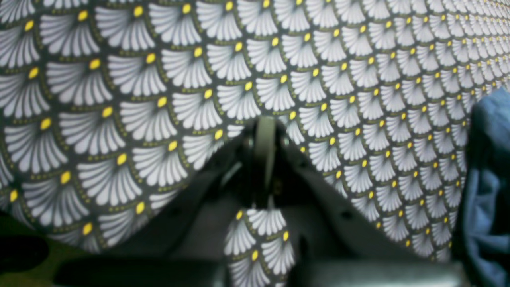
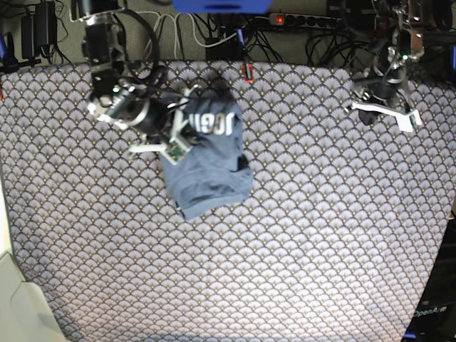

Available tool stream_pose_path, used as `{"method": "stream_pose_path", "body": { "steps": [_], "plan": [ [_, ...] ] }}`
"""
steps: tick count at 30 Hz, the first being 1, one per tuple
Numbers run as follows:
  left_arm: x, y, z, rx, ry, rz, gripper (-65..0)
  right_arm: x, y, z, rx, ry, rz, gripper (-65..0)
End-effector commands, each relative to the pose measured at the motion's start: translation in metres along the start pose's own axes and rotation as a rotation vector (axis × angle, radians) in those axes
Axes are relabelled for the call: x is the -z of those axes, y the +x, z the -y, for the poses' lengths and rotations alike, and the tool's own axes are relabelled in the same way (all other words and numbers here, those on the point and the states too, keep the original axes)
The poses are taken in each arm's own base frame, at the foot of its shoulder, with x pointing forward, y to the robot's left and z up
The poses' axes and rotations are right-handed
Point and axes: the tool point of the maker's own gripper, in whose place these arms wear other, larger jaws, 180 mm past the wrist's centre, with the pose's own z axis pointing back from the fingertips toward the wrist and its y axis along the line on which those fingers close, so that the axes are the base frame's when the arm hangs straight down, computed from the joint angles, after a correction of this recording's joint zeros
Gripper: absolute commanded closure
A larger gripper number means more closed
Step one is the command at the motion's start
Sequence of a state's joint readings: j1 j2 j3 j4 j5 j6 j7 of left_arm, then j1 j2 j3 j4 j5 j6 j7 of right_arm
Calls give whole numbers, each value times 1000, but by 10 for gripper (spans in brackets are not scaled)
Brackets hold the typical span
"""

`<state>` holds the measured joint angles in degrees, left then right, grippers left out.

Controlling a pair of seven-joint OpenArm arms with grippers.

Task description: Fold the T-shirt properly

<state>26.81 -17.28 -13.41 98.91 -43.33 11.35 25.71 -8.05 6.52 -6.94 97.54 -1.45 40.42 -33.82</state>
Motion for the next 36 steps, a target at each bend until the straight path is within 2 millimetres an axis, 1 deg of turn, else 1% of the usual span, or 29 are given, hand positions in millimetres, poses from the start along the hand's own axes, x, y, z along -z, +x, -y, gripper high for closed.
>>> {"method": "stream_pose_path", "body": {
  "steps": [1, 5, 7, 8, 10, 12, 13, 16, 18, 20, 23, 25, 27, 28, 30, 32, 36],
  "plan": [
    [-2, 10, 4, 14, -16, 33, -1, -10, 22, 13, -28, -48, 63, -19],
    [-2, 11, 5, 16, -18, 33, -1, -32, 50, 28, -71, -118, 133, -19],
    [-2, 12, 3, 19, -14, 36, -1, -35, 57, 28, -80, -126, 151, -19],
    [-2, 12, 3, 19, -14, 36, -1, -35, 58, 27, -81, -123, 151, -19],
    [-3, 11, 3, 19, -13, 34, -1, -32, 55, 26, -72, -118, 146, -19],
    [-3, 10, 2, 20, -13, 31, -1, -25, 49, 23, -40, -103, 138, -19],
    [-3, 10, 2, 20, -13, 31, -1, -21, 49, 25, -34, -101, 133, -19],
    [-3, 9, 2, 20, -12, 30, -1, -6, 27, 26, 4, -73, 74, -19],
    [-3, 9, 2, 20, -12, 30, -1, -2, 14, 26, 15, -62, 42, -19],
    [-3, 8, 3, 17, -16, 27, -1, -3, 13, 27, 10, -64, 39, -19],
    [-6, 13, 10, 26, -33, 40, -1, -17, 29, 34, -23, -104, 77, -19],
    [-15, 13, 14, 35, -44, 45, -1, -40, 42, 47, -32, -177, 121, -19],
    [-26, 18, 25, 49, -73, 64, -1, -63, 52, 57, -47, -245, 157, -19],
    [-31, 17, 26, 55, -78, 64, -1, -71, 52, 61, -48, -267, 161, -19],
    [-40, 15, 31, 63, -91, 63, -1, -80, 40, 68, -26, -302, 138, -19],
    [-49, 4, 30, 69, -92, 34, -1, -92, 17, 78, 13, -346, 93, -19],
    [-64, -25, 14, 72, -54, -43, -1, -118, -34, 85, 95, -414, -10, -18]
  ]
}}
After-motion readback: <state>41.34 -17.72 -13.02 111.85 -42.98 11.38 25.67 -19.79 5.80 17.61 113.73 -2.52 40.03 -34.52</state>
